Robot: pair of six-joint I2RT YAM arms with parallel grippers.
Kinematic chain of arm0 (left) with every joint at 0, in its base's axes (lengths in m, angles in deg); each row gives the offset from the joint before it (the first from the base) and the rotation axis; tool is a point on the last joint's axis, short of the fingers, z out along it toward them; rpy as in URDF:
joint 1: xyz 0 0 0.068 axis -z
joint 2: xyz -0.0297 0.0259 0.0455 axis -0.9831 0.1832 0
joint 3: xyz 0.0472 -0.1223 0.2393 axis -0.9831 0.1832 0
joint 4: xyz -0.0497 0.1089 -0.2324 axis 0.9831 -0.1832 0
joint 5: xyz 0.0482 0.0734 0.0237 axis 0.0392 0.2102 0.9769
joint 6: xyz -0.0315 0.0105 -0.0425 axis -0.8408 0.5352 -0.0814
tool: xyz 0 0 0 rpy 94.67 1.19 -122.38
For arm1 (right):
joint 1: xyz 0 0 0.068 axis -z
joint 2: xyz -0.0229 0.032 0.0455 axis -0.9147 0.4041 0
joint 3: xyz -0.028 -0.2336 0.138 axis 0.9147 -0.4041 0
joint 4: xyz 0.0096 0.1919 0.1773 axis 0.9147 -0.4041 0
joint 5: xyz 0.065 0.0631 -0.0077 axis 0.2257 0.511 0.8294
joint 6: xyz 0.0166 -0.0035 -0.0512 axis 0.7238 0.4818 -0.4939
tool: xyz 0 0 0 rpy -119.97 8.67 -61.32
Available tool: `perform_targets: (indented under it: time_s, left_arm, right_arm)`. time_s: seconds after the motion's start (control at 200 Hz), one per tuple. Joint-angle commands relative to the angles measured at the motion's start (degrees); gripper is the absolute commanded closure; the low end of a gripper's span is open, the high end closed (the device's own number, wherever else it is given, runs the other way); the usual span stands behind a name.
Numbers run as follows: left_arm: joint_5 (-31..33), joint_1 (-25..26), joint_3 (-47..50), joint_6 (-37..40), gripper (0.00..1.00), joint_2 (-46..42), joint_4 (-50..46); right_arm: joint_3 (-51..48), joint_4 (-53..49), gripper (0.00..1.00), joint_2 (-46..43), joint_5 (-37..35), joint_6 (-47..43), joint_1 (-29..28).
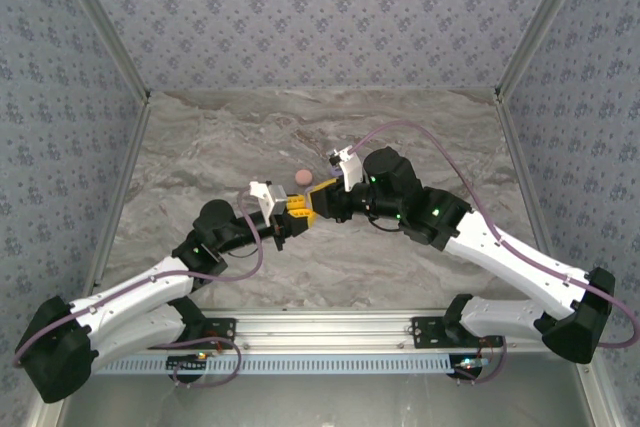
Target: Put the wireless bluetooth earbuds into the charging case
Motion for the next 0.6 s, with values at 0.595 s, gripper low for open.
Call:
perform_targets:
  time_s: [0.595]
  left_arm:
    - [-2.6, 0.5, -1.2, -0.6, 0.96, -0.8, 8.8]
  right_arm:
    - [-4.0, 1.5, 0.35, -7.2, 8.9, 0.7, 8.3]
